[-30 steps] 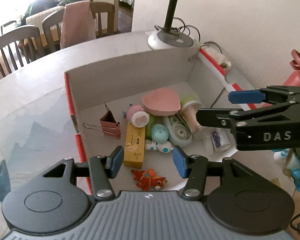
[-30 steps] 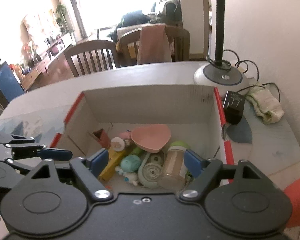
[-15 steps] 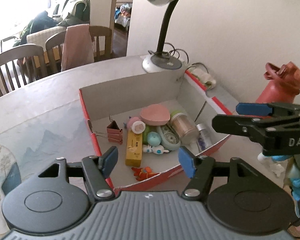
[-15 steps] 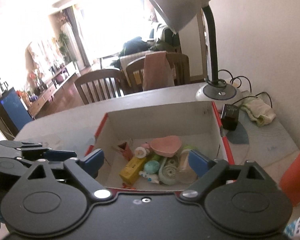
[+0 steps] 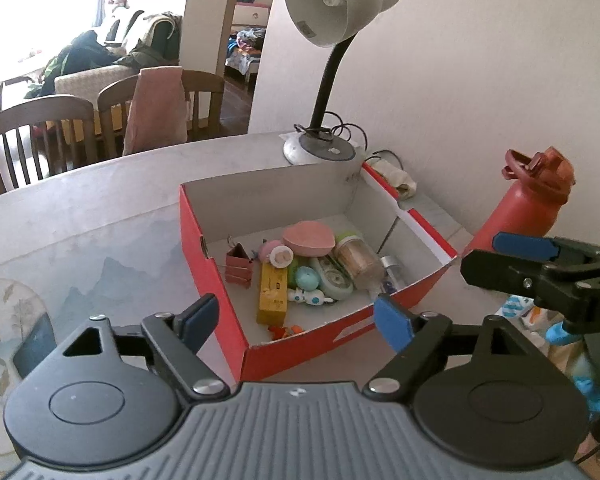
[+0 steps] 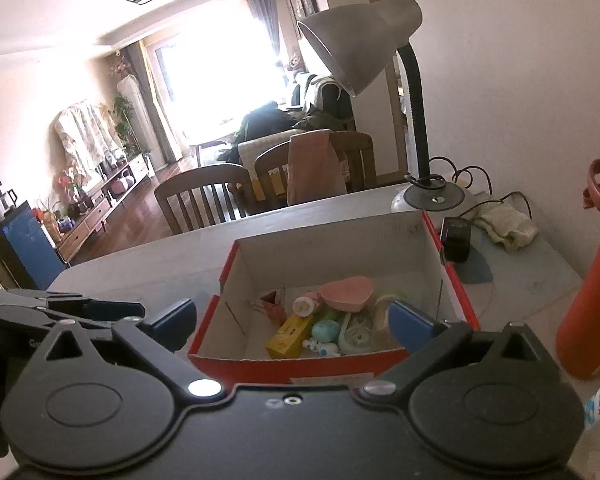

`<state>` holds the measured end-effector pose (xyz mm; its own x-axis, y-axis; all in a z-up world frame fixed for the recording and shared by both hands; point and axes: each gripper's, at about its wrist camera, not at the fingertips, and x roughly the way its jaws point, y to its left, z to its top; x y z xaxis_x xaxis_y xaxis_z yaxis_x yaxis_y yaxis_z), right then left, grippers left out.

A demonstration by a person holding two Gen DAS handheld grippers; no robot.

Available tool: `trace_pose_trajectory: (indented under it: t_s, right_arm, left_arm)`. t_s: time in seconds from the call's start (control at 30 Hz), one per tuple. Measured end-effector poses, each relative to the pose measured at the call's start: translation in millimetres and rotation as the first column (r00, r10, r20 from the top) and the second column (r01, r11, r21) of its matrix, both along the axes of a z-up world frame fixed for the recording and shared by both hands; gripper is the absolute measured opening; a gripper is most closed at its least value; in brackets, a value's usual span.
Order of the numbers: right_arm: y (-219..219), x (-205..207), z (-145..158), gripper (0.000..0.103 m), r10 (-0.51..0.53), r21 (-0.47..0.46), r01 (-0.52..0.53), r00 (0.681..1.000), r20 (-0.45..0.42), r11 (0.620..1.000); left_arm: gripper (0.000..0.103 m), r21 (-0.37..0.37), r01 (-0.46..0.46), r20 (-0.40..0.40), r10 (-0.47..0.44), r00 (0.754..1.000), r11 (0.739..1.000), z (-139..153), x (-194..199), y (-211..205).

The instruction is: Organize rigid objects

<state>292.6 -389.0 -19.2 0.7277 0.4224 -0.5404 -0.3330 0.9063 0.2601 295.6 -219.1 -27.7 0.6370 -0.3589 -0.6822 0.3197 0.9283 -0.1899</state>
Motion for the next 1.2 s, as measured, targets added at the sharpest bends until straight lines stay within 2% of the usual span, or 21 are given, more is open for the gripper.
trace_pose_trajectory:
  t_s: [0.07,0.13,0.17,0.53,0.97,1.2]
  right_arm:
    - [0.8,-3.9,0.0,0.103,-0.007,0.002,0.007,1.0,-0.003,1.0]
    - [0.9,-8.5,-1.1,0.103,-0.018,0.004,0.018,1.0,-0.005,1.0]
    - [1.2,-10.5,-1.7,0.103,-0.023,0.004,0.023,1.0,-0.007,1.0]
    - [3.4,-28.6,-7.0,0.103,-0.05,0.012,0.05,0.998,-0.039,0.999]
    - [14.6,-40.2,-10.1,0.103,-0.031,0.024,0.032,0.998,-0.059,0.999]
    - [17.8,-41.4,-12.9,0.103,-0.023,0.021,0.024,0.997,-0.072,0.999]
  left_arm:
    - [0.089,0.0,0.002,0.003,-0.002,1.0,1.0,0.5,-2.6,2.7]
    - [0.102,0.001,0.005,0.012,-0.005,1.0,1.0,1.1,-5.5,4.8]
    - [0.103,-0.003,0.005,0.017,-0.005,1.0,1.0,1.6,-6.9,6.2]
    - [0.103,-0.021,0.015,0.04,-0.014,0.999,1.0,4.8,-21.0,10.3]
    - [0.103,0.021,0.001,0.077,-0.003,0.997,1.0,5.0,-35.5,10.3]
    - [0.103,-0.003,-0.011,0.054,0.011,0.998,1.0,3.5,-36.1,17.7]
